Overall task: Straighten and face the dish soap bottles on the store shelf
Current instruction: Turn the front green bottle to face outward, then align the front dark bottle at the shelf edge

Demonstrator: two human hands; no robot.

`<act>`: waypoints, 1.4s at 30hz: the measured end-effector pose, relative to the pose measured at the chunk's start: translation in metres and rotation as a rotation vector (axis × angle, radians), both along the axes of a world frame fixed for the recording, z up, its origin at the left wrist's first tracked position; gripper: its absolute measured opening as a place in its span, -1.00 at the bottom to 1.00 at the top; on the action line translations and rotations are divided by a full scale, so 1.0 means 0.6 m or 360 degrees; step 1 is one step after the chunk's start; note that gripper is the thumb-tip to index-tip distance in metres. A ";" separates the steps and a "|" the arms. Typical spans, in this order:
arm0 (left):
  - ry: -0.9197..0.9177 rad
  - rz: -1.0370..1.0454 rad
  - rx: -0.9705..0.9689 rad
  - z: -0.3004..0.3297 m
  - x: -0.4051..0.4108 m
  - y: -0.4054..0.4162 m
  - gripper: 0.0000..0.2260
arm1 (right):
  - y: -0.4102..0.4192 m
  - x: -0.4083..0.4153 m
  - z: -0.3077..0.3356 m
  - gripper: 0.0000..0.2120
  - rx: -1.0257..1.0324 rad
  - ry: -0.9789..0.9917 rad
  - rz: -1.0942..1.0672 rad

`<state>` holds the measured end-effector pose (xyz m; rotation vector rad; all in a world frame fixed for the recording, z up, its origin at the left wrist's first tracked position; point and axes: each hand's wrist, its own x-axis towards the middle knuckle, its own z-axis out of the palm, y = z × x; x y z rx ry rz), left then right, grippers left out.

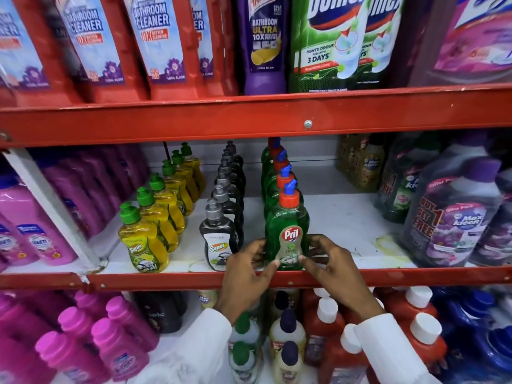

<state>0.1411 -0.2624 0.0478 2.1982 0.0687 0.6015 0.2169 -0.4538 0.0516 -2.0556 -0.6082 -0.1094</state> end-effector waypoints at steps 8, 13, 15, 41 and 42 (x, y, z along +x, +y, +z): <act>-0.0011 -0.0033 -0.0010 -0.010 0.008 0.000 -0.57 | -0.004 -0.001 -0.009 -0.65 0.0018 0.0013 -0.0025; 0.0005 -0.0057 -0.0041 -0.009 0.006 0.001 -0.59 | -0.001 -0.005 -0.011 -0.66 0.0045 0.0030 -0.0054; -0.0006 -0.0074 -0.0041 -0.006 0.003 0.003 -0.60 | -0.001 -0.006 -0.013 -0.65 0.0039 0.0037 -0.0063; -0.0142 0.0034 -0.0161 -0.008 -0.050 0.193 -0.59 | 0.226 -0.096 -0.013 -0.67 0.0064 -0.0193 -0.0128; -0.0154 0.0019 -0.0173 -0.008 -0.049 0.191 -0.61 | 0.225 -0.095 -0.013 -0.67 0.0054 -0.0177 -0.0139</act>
